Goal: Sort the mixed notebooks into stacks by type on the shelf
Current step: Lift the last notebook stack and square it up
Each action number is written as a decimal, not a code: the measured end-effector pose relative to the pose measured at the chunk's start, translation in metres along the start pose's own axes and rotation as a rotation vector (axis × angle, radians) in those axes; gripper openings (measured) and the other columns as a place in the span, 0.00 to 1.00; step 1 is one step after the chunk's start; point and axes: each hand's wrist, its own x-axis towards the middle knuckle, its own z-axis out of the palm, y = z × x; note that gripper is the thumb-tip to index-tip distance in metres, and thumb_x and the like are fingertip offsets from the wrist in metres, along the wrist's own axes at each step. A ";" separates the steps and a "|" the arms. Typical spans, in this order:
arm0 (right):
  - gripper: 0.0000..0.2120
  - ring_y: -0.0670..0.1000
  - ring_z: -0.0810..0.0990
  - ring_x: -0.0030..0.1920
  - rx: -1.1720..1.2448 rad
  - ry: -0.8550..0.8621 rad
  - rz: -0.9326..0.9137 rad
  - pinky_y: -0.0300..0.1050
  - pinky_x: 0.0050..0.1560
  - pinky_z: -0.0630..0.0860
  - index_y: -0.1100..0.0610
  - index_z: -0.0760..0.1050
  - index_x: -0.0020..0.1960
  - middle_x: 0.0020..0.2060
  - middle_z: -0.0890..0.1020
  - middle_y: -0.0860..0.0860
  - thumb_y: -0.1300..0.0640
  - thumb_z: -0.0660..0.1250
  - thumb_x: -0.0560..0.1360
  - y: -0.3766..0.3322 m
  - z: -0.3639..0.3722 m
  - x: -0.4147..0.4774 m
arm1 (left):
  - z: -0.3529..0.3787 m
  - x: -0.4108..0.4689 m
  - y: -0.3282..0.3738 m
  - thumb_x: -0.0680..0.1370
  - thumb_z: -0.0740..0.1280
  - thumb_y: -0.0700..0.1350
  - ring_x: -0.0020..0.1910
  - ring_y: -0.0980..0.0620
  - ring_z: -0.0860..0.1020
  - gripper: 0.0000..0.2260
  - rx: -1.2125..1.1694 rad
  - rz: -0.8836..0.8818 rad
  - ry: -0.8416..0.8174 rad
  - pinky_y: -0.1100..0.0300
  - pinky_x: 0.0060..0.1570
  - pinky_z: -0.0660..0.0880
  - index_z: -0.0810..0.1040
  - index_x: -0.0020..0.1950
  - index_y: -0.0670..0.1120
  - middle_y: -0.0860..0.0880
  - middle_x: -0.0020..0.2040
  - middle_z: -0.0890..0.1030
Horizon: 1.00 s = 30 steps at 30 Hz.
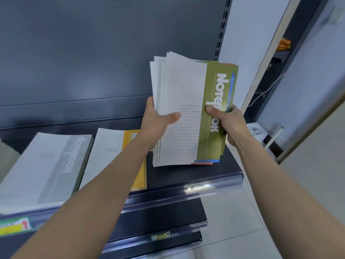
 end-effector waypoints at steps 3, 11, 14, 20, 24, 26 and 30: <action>0.17 0.49 0.84 0.43 0.059 -0.042 -0.125 0.42 0.42 0.80 0.50 0.75 0.48 0.43 0.85 0.46 0.61 0.77 0.65 -0.007 -0.004 -0.007 | -0.002 -0.006 -0.007 0.70 0.73 0.35 0.55 0.56 0.77 0.27 -0.038 0.074 -0.024 0.60 0.49 0.77 0.65 0.63 0.50 0.53 0.57 0.77; 0.13 0.47 0.84 0.44 0.089 -0.239 -0.208 0.39 0.43 0.79 0.50 0.75 0.50 0.43 0.84 0.44 0.59 0.73 0.69 -0.015 -0.024 -0.013 | -0.004 -0.018 -0.008 0.65 0.77 0.47 0.60 0.54 0.77 0.33 -0.041 0.123 -0.084 0.53 0.59 0.74 0.68 0.67 0.51 0.53 0.60 0.79; 0.13 0.47 0.84 0.44 0.136 -0.301 -0.203 0.40 0.42 0.79 0.51 0.74 0.51 0.42 0.85 0.44 0.57 0.72 0.68 -0.014 -0.021 -0.012 | -0.002 -0.026 -0.006 0.65 0.77 0.50 0.59 0.56 0.76 0.33 -0.042 0.112 -0.089 0.56 0.57 0.74 0.66 0.66 0.55 0.57 0.59 0.78; 0.14 0.48 0.84 0.44 0.130 -0.351 -0.200 0.38 0.40 0.79 0.54 0.75 0.55 0.44 0.85 0.45 0.58 0.71 0.70 -0.012 -0.019 -0.012 | -0.001 -0.034 -0.011 0.64 0.77 0.49 0.56 0.58 0.78 0.34 -0.103 0.082 -0.034 0.64 0.48 0.76 0.64 0.64 0.55 0.58 0.57 0.78; 0.26 0.50 0.84 0.47 0.170 -0.344 -0.193 0.42 0.43 0.80 0.55 0.73 0.60 0.48 0.84 0.49 0.51 0.73 0.64 -0.011 -0.013 -0.012 | 0.006 -0.033 -0.012 0.57 0.78 0.55 0.57 0.56 0.76 0.39 -0.100 0.054 0.009 0.61 0.50 0.75 0.62 0.62 0.53 0.55 0.58 0.75; 0.29 0.50 0.84 0.47 0.192 -0.345 -0.189 0.44 0.43 0.80 0.55 0.72 0.61 0.49 0.84 0.49 0.48 0.72 0.61 -0.011 -0.013 -0.011 | 0.006 -0.033 -0.017 0.57 0.78 0.55 0.57 0.55 0.77 0.39 -0.085 0.052 0.015 0.61 0.50 0.75 0.63 0.62 0.53 0.54 0.58 0.76; 0.31 0.51 0.84 0.49 0.142 -0.353 -0.199 0.47 0.48 0.80 0.55 0.71 0.62 0.50 0.83 0.50 0.48 0.73 0.61 -0.010 -0.011 -0.009 | 0.007 -0.028 -0.028 0.56 0.80 0.54 0.58 0.53 0.76 0.42 -0.049 0.022 0.039 0.54 0.56 0.75 0.63 0.64 0.51 0.52 0.59 0.76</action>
